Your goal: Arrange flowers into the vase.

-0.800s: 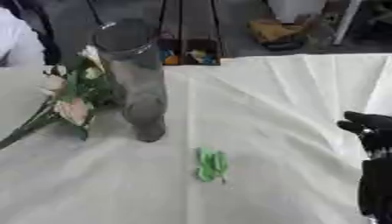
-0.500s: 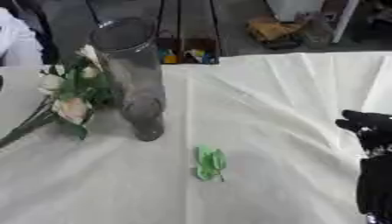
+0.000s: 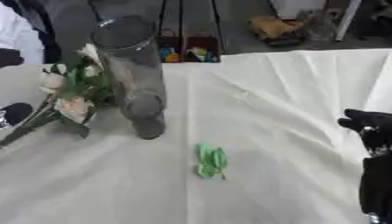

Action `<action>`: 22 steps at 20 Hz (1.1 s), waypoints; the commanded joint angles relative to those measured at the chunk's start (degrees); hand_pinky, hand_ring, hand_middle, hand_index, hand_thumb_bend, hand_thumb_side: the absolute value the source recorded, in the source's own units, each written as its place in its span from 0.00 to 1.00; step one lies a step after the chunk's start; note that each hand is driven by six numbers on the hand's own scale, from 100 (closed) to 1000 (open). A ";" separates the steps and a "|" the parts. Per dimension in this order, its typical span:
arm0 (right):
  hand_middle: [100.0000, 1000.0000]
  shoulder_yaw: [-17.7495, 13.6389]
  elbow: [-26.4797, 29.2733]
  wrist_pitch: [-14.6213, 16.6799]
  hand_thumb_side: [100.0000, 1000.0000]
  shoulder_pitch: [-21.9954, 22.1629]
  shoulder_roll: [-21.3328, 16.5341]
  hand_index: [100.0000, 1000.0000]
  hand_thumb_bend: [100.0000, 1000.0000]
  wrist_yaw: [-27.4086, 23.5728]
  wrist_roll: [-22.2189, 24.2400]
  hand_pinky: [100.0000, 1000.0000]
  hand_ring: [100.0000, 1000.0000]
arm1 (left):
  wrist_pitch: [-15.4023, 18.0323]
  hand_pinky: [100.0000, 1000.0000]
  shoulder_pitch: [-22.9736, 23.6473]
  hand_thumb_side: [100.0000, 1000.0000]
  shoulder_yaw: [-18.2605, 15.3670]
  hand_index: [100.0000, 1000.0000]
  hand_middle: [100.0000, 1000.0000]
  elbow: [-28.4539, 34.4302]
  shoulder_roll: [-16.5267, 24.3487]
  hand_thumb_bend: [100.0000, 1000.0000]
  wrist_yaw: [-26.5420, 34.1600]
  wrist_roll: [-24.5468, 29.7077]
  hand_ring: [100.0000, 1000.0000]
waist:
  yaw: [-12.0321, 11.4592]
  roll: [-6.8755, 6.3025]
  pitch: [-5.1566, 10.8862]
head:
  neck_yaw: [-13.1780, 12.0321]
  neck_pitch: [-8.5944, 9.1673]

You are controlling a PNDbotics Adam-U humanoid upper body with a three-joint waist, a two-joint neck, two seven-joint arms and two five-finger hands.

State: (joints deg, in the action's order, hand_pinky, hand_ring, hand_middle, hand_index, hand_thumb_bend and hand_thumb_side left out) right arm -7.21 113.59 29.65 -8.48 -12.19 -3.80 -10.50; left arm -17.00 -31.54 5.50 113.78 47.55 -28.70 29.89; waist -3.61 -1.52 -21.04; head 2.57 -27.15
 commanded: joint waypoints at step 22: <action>0.55 0.76 1.00 -0.36 1.00 0.78 -1.68 0.64 0.00 -0.93 1.08 0.64 0.69 | -9.99 0.94 -8.21 0.86 6.89 1.00 1.00 -16.41 5.28 0.49 0.02 7.24 1.00 | 1.15 -0.67 2.17 | -1.55 -0.26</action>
State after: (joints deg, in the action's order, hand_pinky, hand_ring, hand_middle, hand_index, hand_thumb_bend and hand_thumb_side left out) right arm -6.57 113.59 29.23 -7.53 -12.85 -4.58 -9.59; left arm -27.08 -38.69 12.63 98.28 50.97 -28.95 36.22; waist -2.40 -2.10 -20.33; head 1.44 -27.20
